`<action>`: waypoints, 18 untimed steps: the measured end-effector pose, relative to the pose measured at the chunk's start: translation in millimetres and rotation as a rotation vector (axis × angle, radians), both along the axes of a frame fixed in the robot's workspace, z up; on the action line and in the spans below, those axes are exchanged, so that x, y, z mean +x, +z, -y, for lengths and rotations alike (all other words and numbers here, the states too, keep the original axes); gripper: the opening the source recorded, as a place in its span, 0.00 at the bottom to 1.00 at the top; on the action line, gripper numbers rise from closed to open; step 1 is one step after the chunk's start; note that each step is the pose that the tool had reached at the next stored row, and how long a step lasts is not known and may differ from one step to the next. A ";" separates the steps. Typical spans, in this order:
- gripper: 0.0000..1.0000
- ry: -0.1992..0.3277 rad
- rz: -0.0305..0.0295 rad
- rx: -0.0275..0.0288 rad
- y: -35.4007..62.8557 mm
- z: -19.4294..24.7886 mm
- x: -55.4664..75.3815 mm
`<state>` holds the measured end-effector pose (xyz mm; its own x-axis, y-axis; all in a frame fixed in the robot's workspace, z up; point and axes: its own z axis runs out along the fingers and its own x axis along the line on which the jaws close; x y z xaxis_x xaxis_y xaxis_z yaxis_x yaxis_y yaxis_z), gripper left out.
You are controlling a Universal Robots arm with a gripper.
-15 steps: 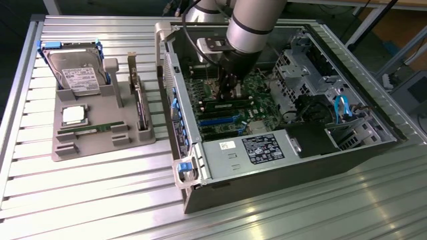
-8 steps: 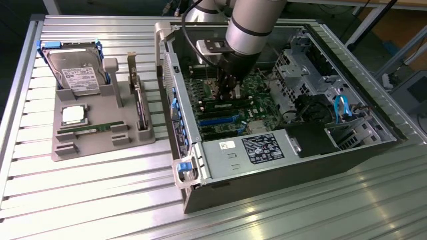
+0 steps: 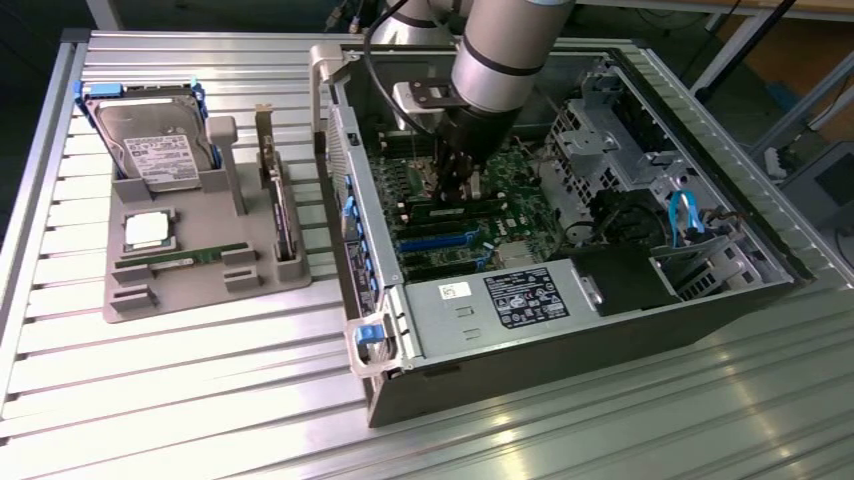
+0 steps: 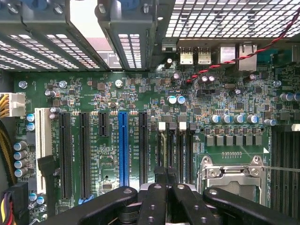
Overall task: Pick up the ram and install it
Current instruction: 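Press down the ram until it locks into place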
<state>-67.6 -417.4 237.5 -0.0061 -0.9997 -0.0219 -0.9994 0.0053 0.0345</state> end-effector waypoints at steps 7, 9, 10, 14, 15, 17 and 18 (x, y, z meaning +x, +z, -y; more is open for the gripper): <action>0.10 0.000 0.0000 -0.0001 -2.0 0.2 0.0; 0.10 0.000 0.0000 0.0001 -2.2 0.2 0.0; 0.10 0.000 0.0001 0.0002 -2.4 0.3 0.0; 0.10 0.000 0.0000 0.0001 -3.6 0.7 0.0; 0.10 0.000 0.0000 0.0001 -3.7 0.7 0.0; 0.10 0.000 0.0000 0.0002 -3.7 0.7 0.0; 0.10 0.000 0.0000 0.0002 -3.7 0.7 0.0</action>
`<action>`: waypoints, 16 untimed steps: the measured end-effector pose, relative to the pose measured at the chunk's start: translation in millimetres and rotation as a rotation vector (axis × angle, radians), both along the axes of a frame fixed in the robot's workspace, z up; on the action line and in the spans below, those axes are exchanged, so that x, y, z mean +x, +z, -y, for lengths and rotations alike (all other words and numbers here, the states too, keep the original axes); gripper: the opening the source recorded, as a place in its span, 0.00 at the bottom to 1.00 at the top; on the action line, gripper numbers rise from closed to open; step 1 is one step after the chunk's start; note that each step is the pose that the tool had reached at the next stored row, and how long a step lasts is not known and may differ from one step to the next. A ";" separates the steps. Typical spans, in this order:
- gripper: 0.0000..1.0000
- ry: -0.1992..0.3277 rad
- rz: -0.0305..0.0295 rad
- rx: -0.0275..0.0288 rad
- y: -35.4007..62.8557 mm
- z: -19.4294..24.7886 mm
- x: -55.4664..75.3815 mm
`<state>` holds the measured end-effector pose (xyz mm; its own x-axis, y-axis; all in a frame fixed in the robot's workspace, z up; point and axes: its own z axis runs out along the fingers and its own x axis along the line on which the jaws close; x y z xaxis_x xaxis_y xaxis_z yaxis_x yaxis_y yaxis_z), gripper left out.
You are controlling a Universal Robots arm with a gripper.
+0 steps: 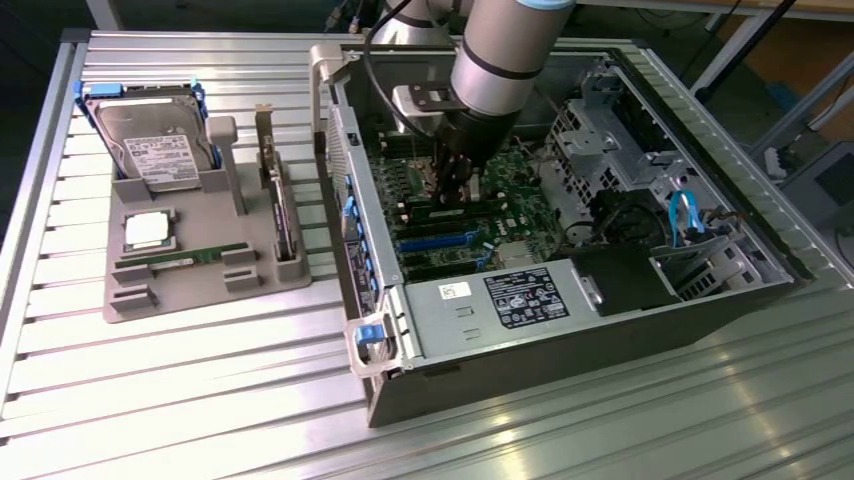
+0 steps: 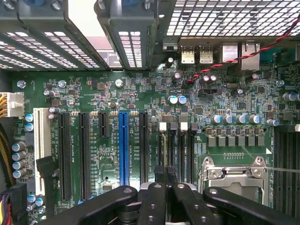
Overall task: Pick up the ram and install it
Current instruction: 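Press down the ram until it locks into place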
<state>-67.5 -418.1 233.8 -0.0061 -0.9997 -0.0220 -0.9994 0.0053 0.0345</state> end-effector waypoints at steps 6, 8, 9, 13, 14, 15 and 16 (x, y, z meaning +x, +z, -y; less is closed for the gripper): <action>0.10 0.000 0.0000 0.0008 -0.7 0.2 0.0; 0.10 0.000 -0.0001 0.0012 -1.0 0.3 0.0; 0.10 0.000 -0.0001 0.0014 -1.1 0.3 0.0; 0.10 0.000 0.0000 0.0016 -1.2 0.3 0.0; 0.10 0.000 0.0000 0.0022 -1.6 0.3 0.0; 0.10 0.000 0.0000 0.0024 -1.7 0.4 0.0; 0.10 0.000 -0.0001 0.0025 -1.9 0.4 0.0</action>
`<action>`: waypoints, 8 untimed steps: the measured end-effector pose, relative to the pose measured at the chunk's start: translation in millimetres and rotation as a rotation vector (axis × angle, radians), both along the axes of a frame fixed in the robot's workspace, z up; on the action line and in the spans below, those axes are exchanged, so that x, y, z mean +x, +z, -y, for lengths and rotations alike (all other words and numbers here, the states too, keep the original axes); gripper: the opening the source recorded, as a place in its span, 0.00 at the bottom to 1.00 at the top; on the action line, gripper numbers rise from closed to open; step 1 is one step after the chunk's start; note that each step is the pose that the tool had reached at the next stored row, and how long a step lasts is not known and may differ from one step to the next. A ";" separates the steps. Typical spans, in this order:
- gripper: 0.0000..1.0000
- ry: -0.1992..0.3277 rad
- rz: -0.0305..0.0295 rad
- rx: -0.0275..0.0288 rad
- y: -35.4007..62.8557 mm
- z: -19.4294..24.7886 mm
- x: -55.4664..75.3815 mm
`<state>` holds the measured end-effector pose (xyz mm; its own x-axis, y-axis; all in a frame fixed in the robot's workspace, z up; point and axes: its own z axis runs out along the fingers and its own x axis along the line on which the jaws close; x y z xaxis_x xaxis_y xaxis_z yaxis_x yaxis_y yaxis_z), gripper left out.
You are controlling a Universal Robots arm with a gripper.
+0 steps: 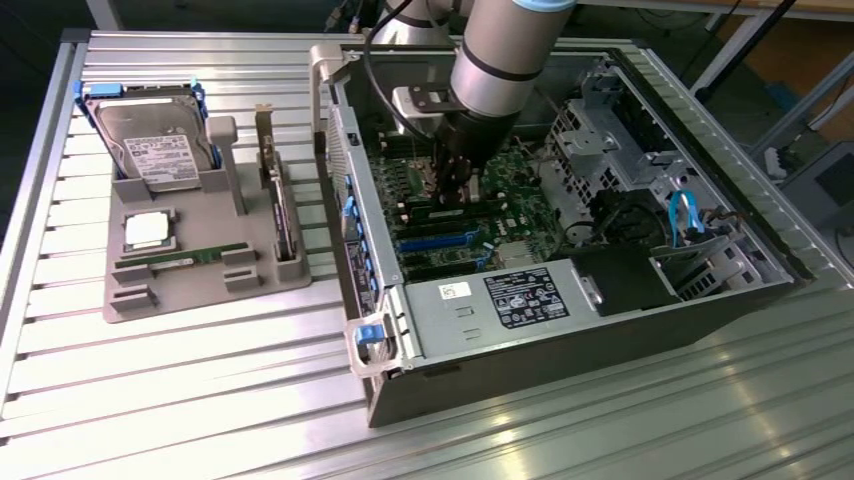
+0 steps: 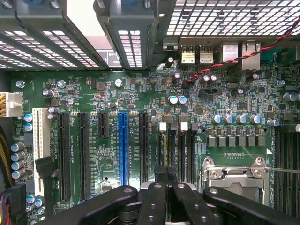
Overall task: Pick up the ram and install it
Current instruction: 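Press down the ram until it locks into place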
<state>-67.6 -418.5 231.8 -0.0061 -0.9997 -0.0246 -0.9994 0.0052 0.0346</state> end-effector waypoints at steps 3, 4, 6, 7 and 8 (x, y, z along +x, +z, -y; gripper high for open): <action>0.10 0.000 0.0000 0.0003 -0.2 -0.1 0.0; 0.10 0.000 0.0001 0.0004 -0.3 0.0 0.0; 0.10 0.000 0.0001 0.0004 -0.2 0.0 0.0; 0.10 0.000 0.0001 0.0004 -0.3 0.0 0.0; 0.10 0.000 0.0001 0.0005 -0.3 0.0 0.0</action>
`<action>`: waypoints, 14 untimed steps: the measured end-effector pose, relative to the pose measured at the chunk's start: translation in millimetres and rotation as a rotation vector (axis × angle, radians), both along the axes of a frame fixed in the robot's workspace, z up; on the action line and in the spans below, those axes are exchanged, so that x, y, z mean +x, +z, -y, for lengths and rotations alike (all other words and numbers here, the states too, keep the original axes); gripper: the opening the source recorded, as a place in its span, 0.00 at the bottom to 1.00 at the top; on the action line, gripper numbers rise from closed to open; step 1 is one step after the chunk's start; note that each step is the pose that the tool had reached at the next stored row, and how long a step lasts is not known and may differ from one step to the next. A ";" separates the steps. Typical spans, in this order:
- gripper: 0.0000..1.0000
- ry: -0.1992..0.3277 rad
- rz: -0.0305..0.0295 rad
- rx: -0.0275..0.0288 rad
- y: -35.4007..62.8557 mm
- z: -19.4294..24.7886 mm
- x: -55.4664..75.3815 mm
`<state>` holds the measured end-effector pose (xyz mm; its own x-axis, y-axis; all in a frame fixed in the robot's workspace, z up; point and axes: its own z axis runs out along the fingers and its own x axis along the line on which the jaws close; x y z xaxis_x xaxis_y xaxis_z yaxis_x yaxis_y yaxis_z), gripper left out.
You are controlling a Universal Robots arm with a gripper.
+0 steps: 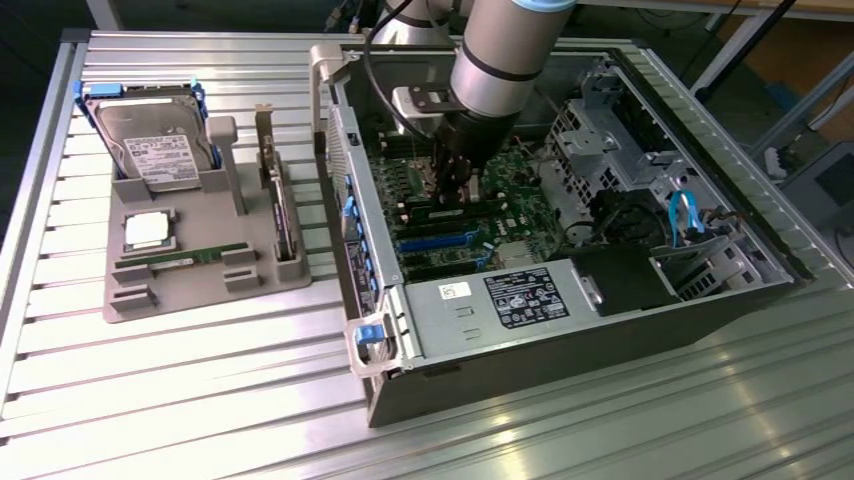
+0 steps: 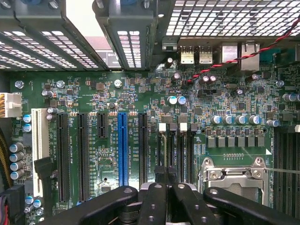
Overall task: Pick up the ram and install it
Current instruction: 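Press down the ram until it locks into place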
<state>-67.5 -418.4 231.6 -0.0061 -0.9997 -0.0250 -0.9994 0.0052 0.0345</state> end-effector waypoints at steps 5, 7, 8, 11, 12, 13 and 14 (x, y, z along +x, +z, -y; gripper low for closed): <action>0.10 0.000 0.0001 -0.0025 0.5 0.0 0.1; 0.10 0.000 0.0002 -0.0066 1.0 0.0 0.0; 0.10 0.000 0.0000 -0.0089 1.2 0.0 0.0; 0.10 0.000 0.0000 -0.0091 1.2 0.0 0.0; 0.10 0.000 -0.0002 -0.0094 1.0 0.0 0.0; 0.10 0.000 -0.0002 -0.0093 0.8 0.0 0.0; 0.10 0.000 0.0000 -0.0091 0.7 0.0 0.0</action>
